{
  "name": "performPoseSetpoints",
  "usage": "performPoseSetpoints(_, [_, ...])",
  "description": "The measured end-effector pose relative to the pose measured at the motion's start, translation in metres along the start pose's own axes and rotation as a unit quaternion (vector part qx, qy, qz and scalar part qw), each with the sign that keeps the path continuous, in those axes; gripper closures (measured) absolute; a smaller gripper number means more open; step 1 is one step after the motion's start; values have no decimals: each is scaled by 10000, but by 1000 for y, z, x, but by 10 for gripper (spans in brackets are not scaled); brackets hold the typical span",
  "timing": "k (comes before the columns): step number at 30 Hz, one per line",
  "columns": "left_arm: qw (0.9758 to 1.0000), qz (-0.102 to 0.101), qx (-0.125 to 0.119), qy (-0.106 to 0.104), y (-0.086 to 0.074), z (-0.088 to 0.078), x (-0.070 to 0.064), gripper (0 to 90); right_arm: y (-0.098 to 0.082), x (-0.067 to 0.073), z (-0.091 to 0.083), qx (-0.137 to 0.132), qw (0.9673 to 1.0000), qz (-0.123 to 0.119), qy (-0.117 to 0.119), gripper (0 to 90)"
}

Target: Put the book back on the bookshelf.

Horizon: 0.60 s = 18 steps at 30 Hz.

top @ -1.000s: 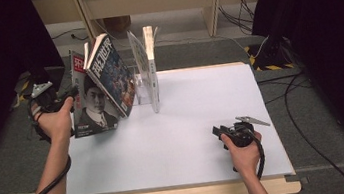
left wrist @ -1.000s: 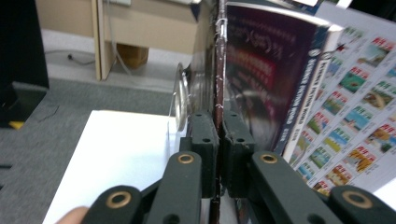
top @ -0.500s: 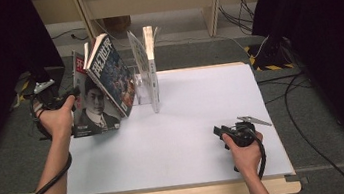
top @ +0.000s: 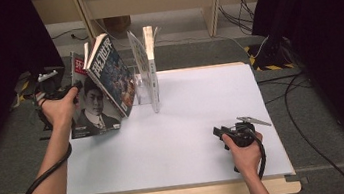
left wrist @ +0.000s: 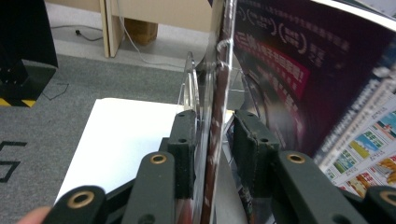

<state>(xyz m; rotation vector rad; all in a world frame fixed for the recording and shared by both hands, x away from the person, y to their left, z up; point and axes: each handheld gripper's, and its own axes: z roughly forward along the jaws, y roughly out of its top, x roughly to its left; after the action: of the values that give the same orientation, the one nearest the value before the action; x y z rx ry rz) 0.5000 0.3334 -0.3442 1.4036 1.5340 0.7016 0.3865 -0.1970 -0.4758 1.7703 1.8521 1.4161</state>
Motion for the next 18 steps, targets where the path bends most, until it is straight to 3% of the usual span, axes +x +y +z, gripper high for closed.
performPoseSetpoints(9, [9995,90,265,134,16,10,0,717,0,-2,0,32,10000,2,-7,595])
performPoseSetpoints(18, [9977,314,544,266,25,18,-1,774,-1,-2,0,79,10000,14,9,594])
